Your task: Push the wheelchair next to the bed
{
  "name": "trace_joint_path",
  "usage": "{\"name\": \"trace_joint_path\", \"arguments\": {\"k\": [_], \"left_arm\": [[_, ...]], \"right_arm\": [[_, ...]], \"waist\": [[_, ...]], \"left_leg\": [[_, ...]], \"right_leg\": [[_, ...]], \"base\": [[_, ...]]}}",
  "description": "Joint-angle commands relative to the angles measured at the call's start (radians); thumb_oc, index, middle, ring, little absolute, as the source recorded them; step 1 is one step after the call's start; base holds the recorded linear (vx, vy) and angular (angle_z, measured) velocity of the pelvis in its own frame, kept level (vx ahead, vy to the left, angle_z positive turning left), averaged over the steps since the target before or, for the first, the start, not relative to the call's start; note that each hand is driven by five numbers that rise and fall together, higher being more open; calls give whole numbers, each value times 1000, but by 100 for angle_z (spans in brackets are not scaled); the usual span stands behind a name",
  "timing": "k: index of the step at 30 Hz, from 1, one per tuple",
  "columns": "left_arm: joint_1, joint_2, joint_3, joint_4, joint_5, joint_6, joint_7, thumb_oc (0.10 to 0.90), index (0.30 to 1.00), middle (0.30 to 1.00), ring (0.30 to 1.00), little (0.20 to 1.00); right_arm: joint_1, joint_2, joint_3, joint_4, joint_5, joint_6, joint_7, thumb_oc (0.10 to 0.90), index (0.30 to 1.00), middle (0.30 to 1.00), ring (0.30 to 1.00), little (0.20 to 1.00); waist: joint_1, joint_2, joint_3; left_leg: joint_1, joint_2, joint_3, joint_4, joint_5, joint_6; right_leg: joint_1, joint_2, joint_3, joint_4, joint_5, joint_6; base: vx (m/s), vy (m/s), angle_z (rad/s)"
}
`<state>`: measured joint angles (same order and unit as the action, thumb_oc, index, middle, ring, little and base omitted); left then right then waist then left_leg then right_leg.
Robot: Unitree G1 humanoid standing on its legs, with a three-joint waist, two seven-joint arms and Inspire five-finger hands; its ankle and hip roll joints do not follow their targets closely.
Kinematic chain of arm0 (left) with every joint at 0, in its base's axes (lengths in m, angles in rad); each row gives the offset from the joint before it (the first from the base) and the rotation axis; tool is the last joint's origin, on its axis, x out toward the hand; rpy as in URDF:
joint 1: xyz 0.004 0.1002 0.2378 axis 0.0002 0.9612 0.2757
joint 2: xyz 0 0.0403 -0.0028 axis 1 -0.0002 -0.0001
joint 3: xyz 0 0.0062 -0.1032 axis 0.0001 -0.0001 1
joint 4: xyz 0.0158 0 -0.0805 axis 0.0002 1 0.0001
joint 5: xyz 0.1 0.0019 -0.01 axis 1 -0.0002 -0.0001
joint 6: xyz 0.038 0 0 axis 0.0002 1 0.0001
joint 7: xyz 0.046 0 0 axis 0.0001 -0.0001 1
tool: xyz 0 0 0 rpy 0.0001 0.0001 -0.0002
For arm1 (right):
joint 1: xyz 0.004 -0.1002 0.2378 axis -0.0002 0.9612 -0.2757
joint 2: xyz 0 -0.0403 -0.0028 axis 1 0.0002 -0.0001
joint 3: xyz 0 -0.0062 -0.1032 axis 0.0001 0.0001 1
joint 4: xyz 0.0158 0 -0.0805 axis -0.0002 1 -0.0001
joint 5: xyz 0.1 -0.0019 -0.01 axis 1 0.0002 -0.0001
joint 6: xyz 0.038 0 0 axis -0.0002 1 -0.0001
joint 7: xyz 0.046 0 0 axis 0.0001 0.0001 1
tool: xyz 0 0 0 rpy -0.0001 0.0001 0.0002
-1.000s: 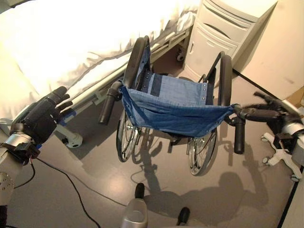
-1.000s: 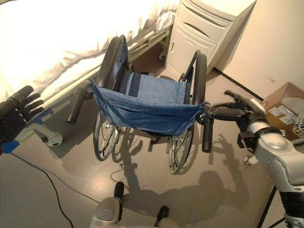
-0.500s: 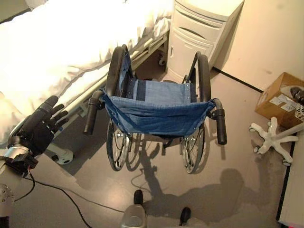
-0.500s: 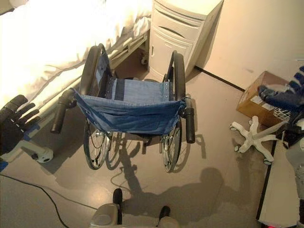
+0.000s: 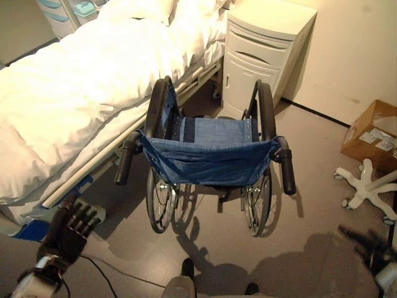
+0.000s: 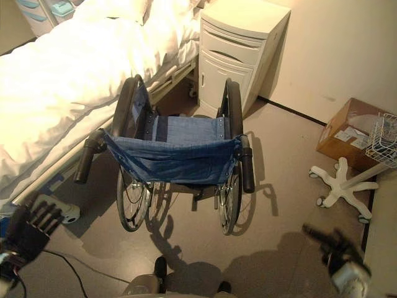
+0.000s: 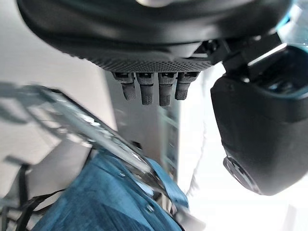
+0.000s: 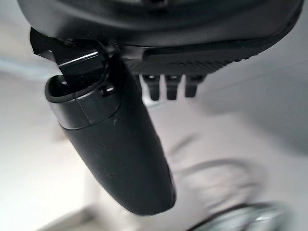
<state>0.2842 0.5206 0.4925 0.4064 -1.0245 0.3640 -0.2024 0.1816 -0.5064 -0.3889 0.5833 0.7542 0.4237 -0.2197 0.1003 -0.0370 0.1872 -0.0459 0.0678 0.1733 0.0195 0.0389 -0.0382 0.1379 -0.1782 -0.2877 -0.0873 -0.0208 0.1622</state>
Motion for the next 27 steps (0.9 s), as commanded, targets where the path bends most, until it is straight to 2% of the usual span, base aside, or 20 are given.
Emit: {"name": "trace_joint_path", "arguments": {"k": [1,3,4,6,7,10,11,15,18,20,21,27], "left_arm": [[-74,37,-29,42,-27,16,-2,800,900,900,900,900],[-95,28,-61,98,-7,42,10,800,900,900,900,900],[-130,-7,-125,238,8,61,16,800,900,900,900,900],[-150,-55,-170,342,40,63,22,800,900,900,900,900],[-157,-103,-205,418,59,42,31,800,900,900,900,900],[-169,-161,-244,511,112,20,39,800,900,900,900,900],[-180,-184,-271,566,136,13,46,800,900,900,900,900],[-215,-255,-335,722,231,13,71,800,900,900,900,900],[-225,-292,-368,785,244,31,89,800,900,900,900,900],[-223,-319,-391,824,277,25,125,800,900,900,900,900],[-221,-325,-397,834,283,33,141,800,900,900,900,900],[-219,-337,-417,839,323,58,157,800,900,900,900,900]], "right_arm": [[-40,-57,42,4,46,-47,11,800,900,900,900,900],[-55,-41,70,63,67,-20,-12,800,900,900,900,900],[-81,-9,113,203,40,-26,8,800,900,900,900,900],[-100,35,159,290,30,-18,3,800,900,900,900,900],[-113,78,197,364,-15,-57,23,800,900,900,900,900],[-126,138,253,439,-86,-82,20,800,900,900,900,900],[-133,161,284,493,-151,-100,43,800,900,900,900,900],[-144,234,373,593,-240,-100,96,800,900,900,900,900],[-144,272,416,630,-275,-72,176,800,900,900,900,900],[-141,297,431,645,-207,-26,224,800,900,900,900,900],[-139,303,433,652,-217,-15,246,800,900,900,900,900],[-139,307,453,658,-280,-32,282,800,900,900,900,900]], "waist": [[14,25,-38],[15,27,-40],[19,32,-45],[24,33,-54],[28,34,-61],[27,34,-73],[27,35,-81],[22,34,-97],[19,34,-105],[20,33,-109],[20,32,-111],[20,31,-116]], "left_leg": [[109,-2,2,-51,-53,-32],[110,-3,-2,-52,-53,-32],[114,-7,-12,-60,-53,-30],[120,-11,-20,-68,-52,-27],[124,-14,-28,-74,-51,-25],[130,-18,-35,-83,-49,-22],[133,-19,-37,-89,-48,-21],[141,-22,-38,-98,-52,-17],[147,-24,-35,-103,-53,-14],[151,-25,-37,-105,-55,-12],[153,-26,-37,-106,-56,-10],[158,-27,-36,-107,-62,-9]], "right_leg": [[-46,11,-41,84,-5,7],[-43,11,-45,83,-5,7],[-37,11,-50,78,-3,7],[-34,13,-53,73,-1,7],[-33,16,-53,73,1,6],[-33,21,-49,73,1,2],[-31,24,-49,71,2,-1],[-24,28,-50,64,4,-8],[-19,29,-57,60,5,-10],[-14,28,-63,59,5,-10],[-13,28,-65,59,5,-10],[-10,29,-70,57,7,-9]], "base": [[-13,-3,5],[0,0,0],[0,0,0],[27,-17,12],[35,-22,18],[42,-13,13],[51,2,8],[35,1,8],[15,1,4],[0,0,0],[0,0,0],[-1,-2,1]]}}
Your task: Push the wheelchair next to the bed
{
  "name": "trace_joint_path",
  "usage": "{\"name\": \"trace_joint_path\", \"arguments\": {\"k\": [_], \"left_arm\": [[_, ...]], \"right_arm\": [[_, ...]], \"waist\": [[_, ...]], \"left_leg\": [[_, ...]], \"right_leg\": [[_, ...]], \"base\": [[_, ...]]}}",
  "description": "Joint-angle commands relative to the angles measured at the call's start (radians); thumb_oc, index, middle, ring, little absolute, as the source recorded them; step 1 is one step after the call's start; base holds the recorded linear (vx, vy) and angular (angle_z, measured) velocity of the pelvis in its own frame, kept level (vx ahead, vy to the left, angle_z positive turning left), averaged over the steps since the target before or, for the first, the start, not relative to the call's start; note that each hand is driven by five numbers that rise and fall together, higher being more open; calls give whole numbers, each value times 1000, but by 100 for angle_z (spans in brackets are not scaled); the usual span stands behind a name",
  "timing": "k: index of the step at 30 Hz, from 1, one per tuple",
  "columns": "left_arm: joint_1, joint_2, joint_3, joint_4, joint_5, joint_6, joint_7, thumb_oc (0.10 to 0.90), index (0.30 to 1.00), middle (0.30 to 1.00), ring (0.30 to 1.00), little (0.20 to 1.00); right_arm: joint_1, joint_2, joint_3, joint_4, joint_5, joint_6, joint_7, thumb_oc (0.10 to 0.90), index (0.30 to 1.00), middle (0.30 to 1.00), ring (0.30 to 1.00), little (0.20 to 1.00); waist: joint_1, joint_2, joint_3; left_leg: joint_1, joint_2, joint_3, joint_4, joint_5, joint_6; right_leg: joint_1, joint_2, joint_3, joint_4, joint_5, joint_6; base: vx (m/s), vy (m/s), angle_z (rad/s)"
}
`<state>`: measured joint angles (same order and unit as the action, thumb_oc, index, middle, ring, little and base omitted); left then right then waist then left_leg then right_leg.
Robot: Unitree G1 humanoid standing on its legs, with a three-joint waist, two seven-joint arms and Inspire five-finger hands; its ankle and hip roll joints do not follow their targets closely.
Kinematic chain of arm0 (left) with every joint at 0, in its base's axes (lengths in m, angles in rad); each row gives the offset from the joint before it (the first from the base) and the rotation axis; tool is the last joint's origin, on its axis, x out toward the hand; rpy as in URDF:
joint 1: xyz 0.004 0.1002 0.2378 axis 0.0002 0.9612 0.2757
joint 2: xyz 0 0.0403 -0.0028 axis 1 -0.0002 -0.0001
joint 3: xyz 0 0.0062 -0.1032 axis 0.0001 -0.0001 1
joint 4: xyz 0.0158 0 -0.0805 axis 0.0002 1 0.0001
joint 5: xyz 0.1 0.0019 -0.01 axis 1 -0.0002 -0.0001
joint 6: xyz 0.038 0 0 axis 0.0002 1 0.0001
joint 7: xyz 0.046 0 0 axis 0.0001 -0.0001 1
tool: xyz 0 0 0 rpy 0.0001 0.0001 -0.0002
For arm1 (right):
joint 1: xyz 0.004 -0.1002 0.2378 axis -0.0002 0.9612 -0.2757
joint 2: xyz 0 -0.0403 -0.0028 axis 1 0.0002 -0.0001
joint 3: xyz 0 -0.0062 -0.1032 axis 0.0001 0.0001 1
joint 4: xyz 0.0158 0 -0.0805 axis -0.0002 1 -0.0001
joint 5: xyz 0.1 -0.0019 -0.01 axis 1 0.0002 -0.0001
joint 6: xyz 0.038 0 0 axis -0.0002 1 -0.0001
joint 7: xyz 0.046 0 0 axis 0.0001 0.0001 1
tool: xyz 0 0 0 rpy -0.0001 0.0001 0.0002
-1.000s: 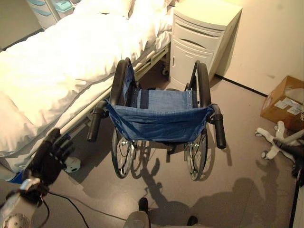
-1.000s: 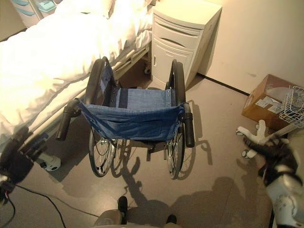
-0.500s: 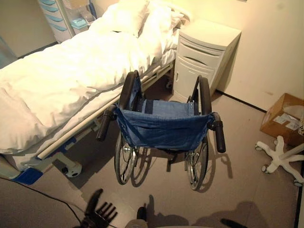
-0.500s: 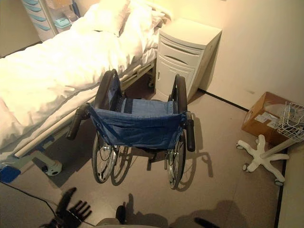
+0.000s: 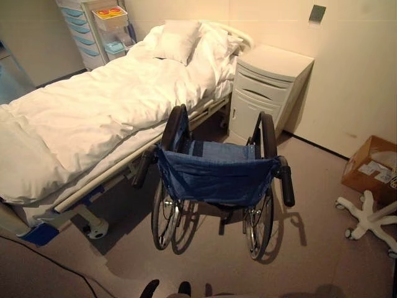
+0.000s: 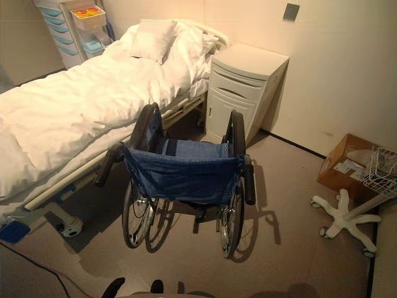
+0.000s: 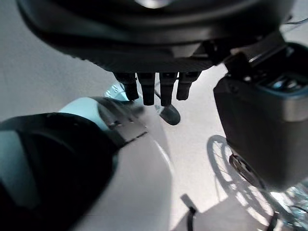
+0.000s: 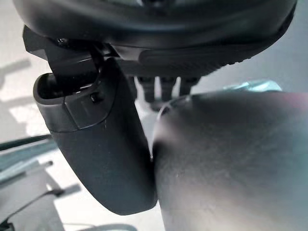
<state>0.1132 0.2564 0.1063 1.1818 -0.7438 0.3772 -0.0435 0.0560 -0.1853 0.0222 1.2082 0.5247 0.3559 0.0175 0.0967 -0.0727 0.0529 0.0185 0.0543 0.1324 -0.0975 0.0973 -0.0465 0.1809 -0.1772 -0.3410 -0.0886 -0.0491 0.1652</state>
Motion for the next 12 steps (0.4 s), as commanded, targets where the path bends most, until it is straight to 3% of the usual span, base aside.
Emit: {"name": "trace_joint_path", "arguments": {"k": [1,3,12], "left_arm": [[-48,-75,-43,58,50,41,8,800,900,900,900,900],[-56,-70,-70,45,51,48,19,800,900,900,900,900],[-76,-65,-109,43,77,45,0,800,900,900,900,900]], "right_arm": [[-15,-15,51,29,-97,27,42,800,900,900,900,900],[-15,-21,83,19,-151,12,46,800,900,900,900,900],[-8,-25,98,13,-148,12,64,800,900,900,900,900]], "waist": [[22,66,18],[21,66,17],[13,59,11]], "left_leg": [[95,-13,6,10,-121,1],[95,-13,7,10,-122,1],[96,-16,9,10,-128,6]], "right_leg": [[-53,28,-14,59,36,-12],[-56,27,-14,61,37,-11],[-64,28,-9,67,40,-8]], "base": [[0,0,0],[0,0,0],[-2,1,1]]}}
